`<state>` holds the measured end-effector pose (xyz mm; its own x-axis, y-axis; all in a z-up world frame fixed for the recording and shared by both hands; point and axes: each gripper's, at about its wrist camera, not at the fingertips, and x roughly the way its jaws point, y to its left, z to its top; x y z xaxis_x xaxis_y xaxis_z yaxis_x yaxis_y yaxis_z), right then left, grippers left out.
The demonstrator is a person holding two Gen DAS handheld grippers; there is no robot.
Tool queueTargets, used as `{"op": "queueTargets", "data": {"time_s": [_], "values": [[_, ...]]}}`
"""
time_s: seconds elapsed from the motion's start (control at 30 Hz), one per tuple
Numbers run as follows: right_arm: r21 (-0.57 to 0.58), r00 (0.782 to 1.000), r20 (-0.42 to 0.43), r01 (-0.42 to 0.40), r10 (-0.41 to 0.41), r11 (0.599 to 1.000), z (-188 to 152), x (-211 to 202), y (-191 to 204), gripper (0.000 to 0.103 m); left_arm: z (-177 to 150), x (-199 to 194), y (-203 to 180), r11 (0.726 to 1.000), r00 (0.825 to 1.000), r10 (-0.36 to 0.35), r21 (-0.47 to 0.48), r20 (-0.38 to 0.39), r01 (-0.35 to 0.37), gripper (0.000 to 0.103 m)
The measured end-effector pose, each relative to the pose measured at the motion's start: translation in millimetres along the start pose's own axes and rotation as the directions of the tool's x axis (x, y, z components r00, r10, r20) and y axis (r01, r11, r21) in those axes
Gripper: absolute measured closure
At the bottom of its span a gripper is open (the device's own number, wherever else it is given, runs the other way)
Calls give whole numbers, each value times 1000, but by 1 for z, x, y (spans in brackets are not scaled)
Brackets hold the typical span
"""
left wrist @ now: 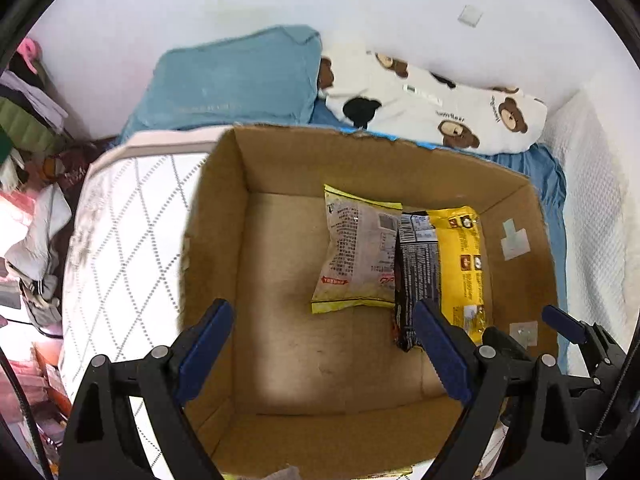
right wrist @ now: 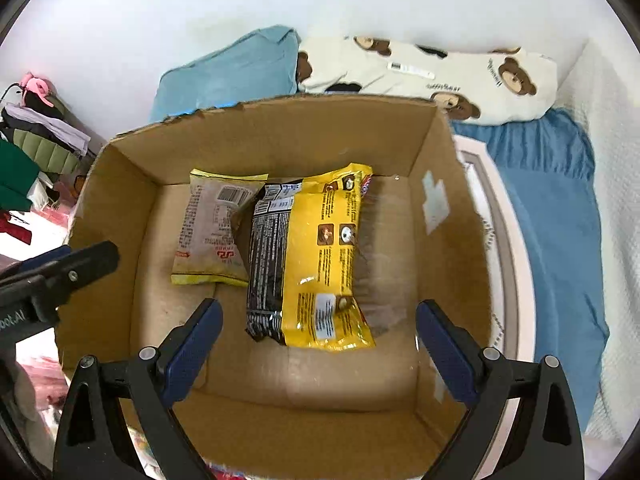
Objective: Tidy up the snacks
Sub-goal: 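Carry both bags into the cardboard box and open both grippers, then grasp the panda-print bag with right gripper while left gripper grasps orange packet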
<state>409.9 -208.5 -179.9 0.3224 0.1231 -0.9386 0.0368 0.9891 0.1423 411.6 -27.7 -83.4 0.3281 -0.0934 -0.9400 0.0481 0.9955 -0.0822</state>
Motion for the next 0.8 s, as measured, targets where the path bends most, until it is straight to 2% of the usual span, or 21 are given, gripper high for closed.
{"op": "queueTargets", "data": {"time_s": [0.23,0.5,0.7,0.8], "values": [[-22,993,114,43,-41,999,-33,-47,7,4,-35,-45,-8,1000,993,-8,22,114,6,11],[-23,968,245,65,-57,998,-75,-106,11,4,-75,-94,-18,999,971,0,46,237,-11,11],[1,945,323,46,-44,999,-100,-146,10,4,-101,-121,-20,999,960,-24,39,280,14,11],[6,942,333,30,-30,1000,-113,-159,12,4,-113,-129,-18,999,958,-29,29,286,22,11]]}}
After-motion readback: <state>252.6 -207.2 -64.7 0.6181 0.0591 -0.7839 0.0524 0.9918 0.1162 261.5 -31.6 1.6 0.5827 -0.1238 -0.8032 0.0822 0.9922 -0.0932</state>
